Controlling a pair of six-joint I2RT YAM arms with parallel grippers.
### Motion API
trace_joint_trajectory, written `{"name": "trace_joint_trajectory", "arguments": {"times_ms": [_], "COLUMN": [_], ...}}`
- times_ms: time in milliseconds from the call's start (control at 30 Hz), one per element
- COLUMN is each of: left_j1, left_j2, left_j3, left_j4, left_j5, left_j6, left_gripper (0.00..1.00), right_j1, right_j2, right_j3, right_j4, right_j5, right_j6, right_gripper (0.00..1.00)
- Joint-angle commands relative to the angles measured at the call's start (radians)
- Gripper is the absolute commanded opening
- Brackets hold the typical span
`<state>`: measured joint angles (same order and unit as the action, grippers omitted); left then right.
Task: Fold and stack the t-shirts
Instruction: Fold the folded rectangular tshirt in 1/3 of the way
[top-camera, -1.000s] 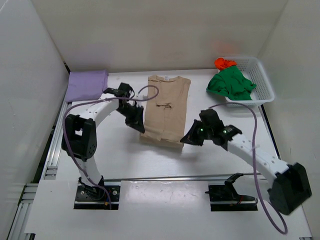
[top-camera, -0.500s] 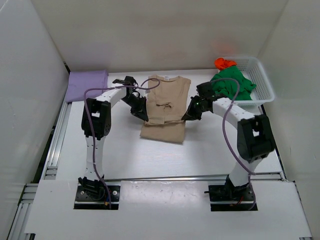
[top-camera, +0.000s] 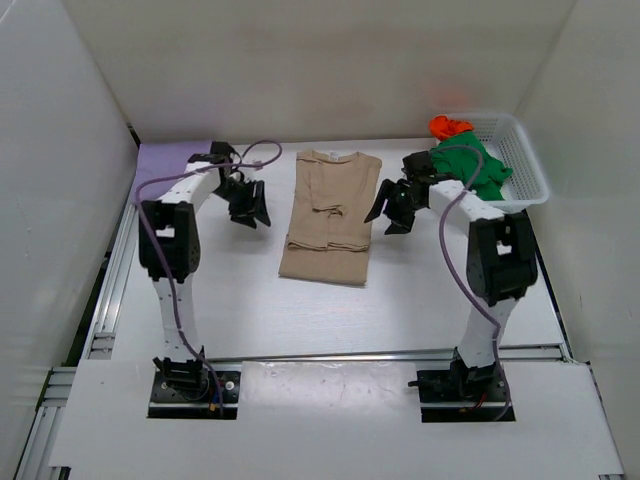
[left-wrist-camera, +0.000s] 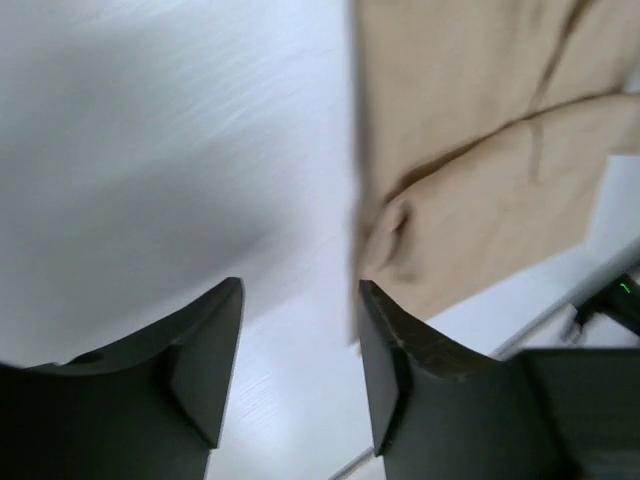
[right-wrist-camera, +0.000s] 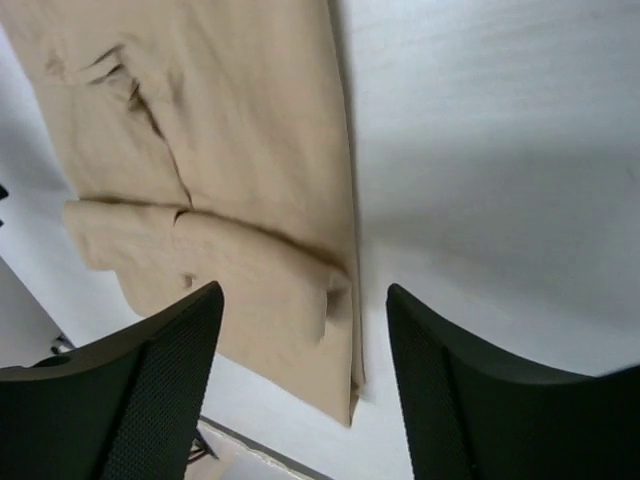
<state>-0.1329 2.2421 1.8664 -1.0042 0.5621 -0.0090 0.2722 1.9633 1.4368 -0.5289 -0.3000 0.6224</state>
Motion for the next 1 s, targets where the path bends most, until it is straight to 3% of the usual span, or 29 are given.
{"name": "trace_joint_trajectory", "arguments": {"times_ms": [0,100,167,300,467,533,567,600,633,667,733,800,967], "left_j1": [0.004,-0.081,-0.114,-0.134,-0.143,-0.152,-0.161,-0.162,-0.172,-0.181,-0.192,-0.203,-0.238], "left_j2": [-0.275,-0.344,-0.329,-0.250,-0.193,-0.174,-0.162,-0.162,-0.153,-0.153,-0.153,-0.153,-0.310], "left_j3": [-0.233,-0.413,-0.456,-0.454,-0.438,-0.438,-0.429,-0.420,-0.420,-0.420,-0.420,-0.443,-0.601], "left_j4": [0.042,0.053,0.053,0.062,0.093,0.102,0.102,0.102,0.102,0.102,0.102,0.102,0.134], "left_j5": [-0.120,-0.130,-0.130,-0.053,-0.080,-0.080,-0.080,-0.070,-0.048,-0.039,-0.030,-0.021,-0.087], "left_j6": [0.009,0.009,0.009,0.009,0.009,0.009,0.009,0.009,0.009,0.009,0.009,0.009,0.009], "left_gripper": [0.61,0.61,0.61,0.62,0.62,0.62,0.61,0.57,0.41,0.31,0.10,0.10,0.10], "right_j1": [0.028,0.065,0.096,0.156,0.191,0.191,0.191,0.191,0.191,0.191,0.180,0.180,0.171], "right_j2": [-0.195,-0.277,-0.277,-0.199,-0.129,-0.118,-0.118,-0.118,-0.118,-0.118,-0.141,-0.159,-0.227], "right_j3": [-0.062,-0.284,-0.383,-0.408,-0.397,-0.397,-0.397,-0.397,-0.406,-0.406,-0.417,-0.441,-0.490], "right_j4": [-0.097,-0.025,0.033,0.125,0.162,0.173,0.182,0.193,0.193,0.193,0.193,0.184,0.112], "right_j5": [0.058,-0.032,-0.044,-0.111,-0.140,-0.127,-0.117,-0.117,-0.126,-0.126,-0.126,-0.126,-0.139], "right_j6": [-0.052,0.008,0.049,0.103,0.114,0.123,0.132,0.132,0.132,0.132,0.132,0.114,0.039], "right_gripper": [0.72,0.72,0.72,0.72,0.69,0.60,0.44,0.37,0.30,0.18,0.06,0.00,0.00]}}
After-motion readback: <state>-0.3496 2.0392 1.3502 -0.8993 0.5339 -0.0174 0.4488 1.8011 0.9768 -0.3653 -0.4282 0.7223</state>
